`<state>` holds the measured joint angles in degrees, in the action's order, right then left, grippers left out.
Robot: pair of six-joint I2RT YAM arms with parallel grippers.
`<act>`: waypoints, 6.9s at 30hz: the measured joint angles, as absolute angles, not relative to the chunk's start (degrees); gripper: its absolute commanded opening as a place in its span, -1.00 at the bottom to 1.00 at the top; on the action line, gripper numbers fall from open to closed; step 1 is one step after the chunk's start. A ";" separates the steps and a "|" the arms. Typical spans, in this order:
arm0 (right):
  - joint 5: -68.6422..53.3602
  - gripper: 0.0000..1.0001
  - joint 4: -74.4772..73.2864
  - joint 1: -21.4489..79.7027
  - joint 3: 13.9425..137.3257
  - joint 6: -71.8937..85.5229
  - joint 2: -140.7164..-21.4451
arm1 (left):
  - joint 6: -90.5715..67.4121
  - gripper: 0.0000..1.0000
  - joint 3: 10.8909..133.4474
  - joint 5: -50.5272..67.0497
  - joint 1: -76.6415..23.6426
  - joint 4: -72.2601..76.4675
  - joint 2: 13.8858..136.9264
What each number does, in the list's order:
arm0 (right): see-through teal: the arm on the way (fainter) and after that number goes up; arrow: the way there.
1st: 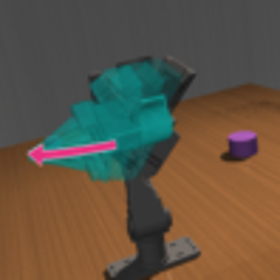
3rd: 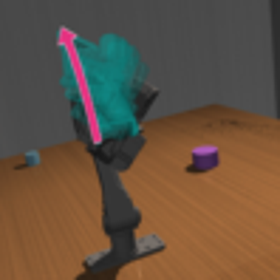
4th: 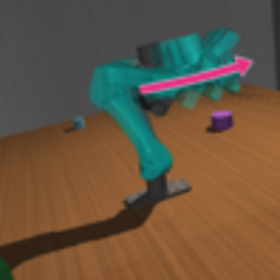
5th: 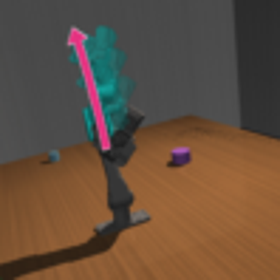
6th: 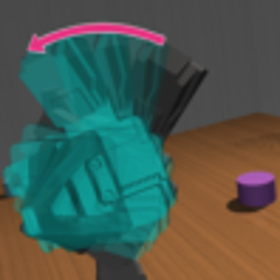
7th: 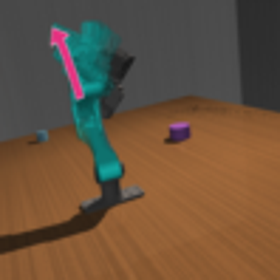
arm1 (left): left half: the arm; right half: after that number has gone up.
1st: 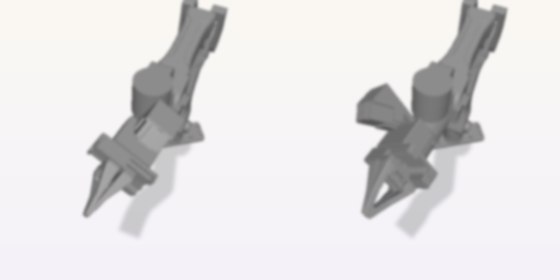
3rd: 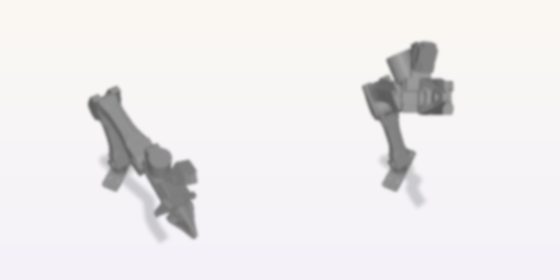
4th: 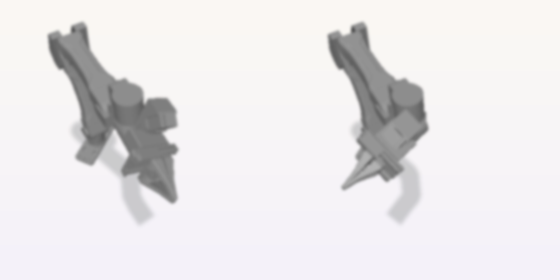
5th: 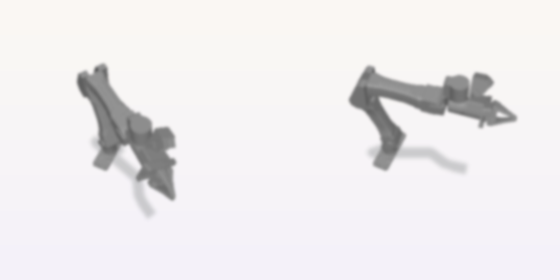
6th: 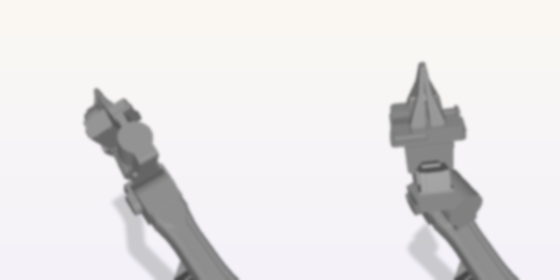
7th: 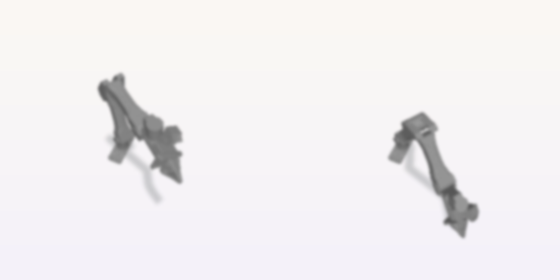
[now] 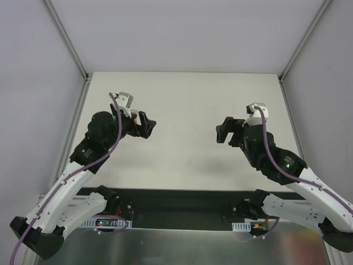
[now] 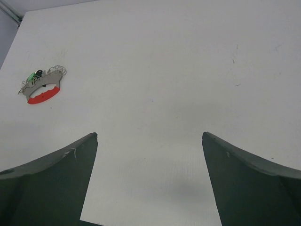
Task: Remove the keys from the keyring
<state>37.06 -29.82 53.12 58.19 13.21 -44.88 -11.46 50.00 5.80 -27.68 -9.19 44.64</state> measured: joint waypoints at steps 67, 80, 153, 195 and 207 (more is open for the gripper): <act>25.39 0.98 -27.68 53.12 54.33 4.97 -46.78 | -22.87 -0.22 95.37 -17.23 -7.77 -23.68 120.53; 25.76 0.98 -28.36 53.12 54.33 4.86 -46.63 | -23.64 -0.25 97.08 -13.47 -7.44 -28.21 122.91; 28.03 0.91 -36.49 53.12 51.20 15.62 -37.71 | -15.44 -0.32 86.37 -14.11 -16.38 -24.49 114.56; 29.10 0.91 -36.67 53.12 51.03 16.62 -37.91 | -15.90 -1.00 72.03 8.25 -35.73 -23.70 94.39; 24.91 0.89 -29.50 53.12 42.83 19.22 -40.16 | -19.68 -0.17 63.09 19.05 -36.01 -19.11 94.15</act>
